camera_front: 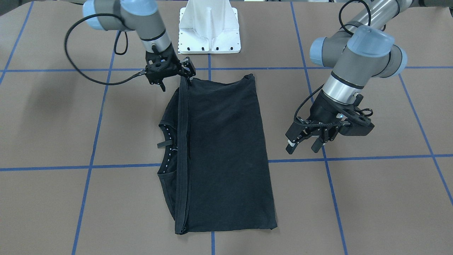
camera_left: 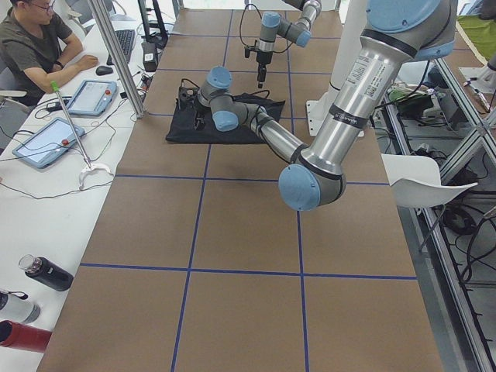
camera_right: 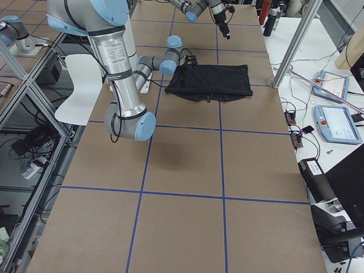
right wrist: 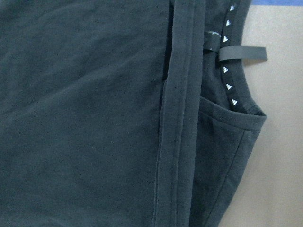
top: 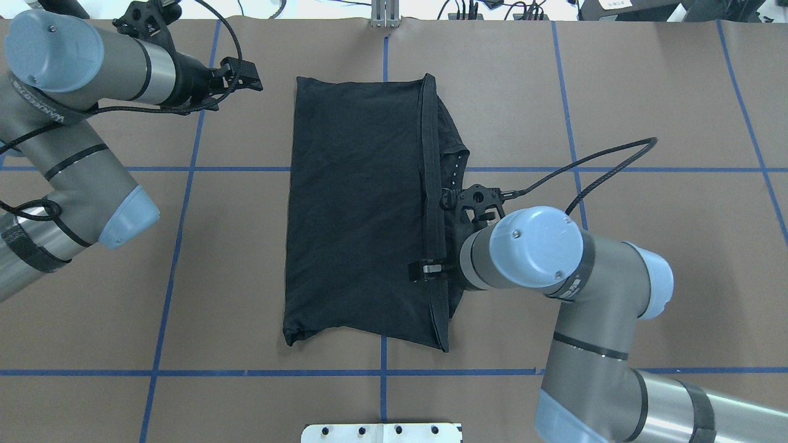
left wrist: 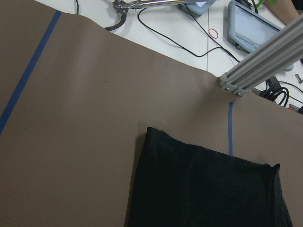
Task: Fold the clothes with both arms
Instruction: 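Move the right gripper down to the shirt's folded edge nearest it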
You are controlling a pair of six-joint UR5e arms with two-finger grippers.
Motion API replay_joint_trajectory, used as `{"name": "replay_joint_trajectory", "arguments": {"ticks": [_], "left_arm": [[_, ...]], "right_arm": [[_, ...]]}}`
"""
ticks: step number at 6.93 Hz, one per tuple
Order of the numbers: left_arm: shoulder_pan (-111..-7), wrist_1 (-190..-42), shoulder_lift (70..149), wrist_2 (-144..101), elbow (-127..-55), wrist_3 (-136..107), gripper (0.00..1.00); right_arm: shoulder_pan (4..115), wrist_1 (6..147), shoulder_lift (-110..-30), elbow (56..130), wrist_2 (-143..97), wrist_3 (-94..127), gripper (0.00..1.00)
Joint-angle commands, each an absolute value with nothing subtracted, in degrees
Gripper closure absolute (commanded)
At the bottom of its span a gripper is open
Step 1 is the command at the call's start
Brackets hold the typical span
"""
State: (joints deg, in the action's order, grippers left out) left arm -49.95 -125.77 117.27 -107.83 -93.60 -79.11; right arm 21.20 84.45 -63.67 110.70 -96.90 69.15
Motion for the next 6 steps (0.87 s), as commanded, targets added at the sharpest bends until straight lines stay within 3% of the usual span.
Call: {"name": "replay_joint_trajectory", "arguments": {"ticks": [1, 6], "left_arm": [[-50.01, -125.86, 116.72, -108.28, -93.78, -79.10, 0.00], [-49.92, -125.86, 116.45, -109.07, -94.48, -79.19, 0.00]], "right_arm": [[15.66, 89.29, -62.31, 110.22, -90.63, 67.77, 0.01], [11.87, 94.47, -62.75, 108.37, -87.01, 64.34, 0.01]]}}
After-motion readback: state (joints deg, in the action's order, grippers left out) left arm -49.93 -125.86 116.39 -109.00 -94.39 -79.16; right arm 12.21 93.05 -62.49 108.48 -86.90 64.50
